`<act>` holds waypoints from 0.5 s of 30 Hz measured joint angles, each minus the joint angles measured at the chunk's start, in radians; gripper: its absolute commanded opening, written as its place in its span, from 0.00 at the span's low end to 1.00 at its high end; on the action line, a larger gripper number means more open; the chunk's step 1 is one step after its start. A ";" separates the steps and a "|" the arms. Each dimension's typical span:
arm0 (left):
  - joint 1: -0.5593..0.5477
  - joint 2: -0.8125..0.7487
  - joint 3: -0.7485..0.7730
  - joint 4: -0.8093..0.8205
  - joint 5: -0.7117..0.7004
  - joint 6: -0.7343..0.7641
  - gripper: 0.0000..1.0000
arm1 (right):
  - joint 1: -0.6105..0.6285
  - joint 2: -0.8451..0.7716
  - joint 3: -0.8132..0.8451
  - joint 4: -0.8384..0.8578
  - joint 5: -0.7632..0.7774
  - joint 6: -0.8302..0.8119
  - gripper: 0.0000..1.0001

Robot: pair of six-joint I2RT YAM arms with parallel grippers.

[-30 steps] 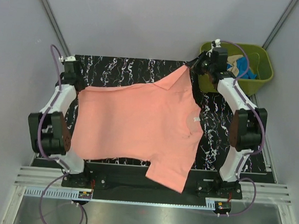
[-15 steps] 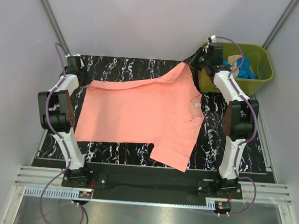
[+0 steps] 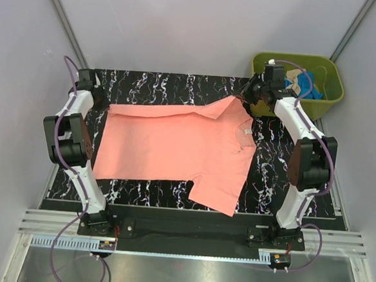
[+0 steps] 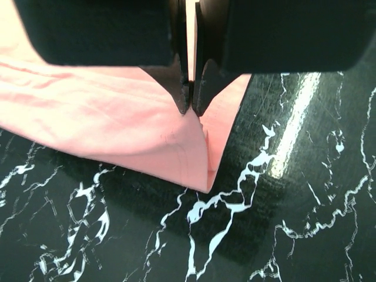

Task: Fold and stack the t-shirts
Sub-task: Fold the tshirt

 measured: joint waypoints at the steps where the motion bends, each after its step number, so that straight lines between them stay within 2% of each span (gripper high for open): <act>1: 0.001 0.000 0.013 -0.013 0.003 0.000 0.00 | 0.000 -0.021 -0.008 -0.005 0.000 0.003 0.00; 8: 0.009 0.000 0.084 -0.027 0.078 0.001 0.00 | 0.000 -0.105 -0.032 -0.035 -0.002 0.017 0.00; 15: 0.010 0.000 0.089 -0.060 0.101 0.005 0.00 | 0.000 -0.152 -0.100 -0.069 -0.010 0.074 0.00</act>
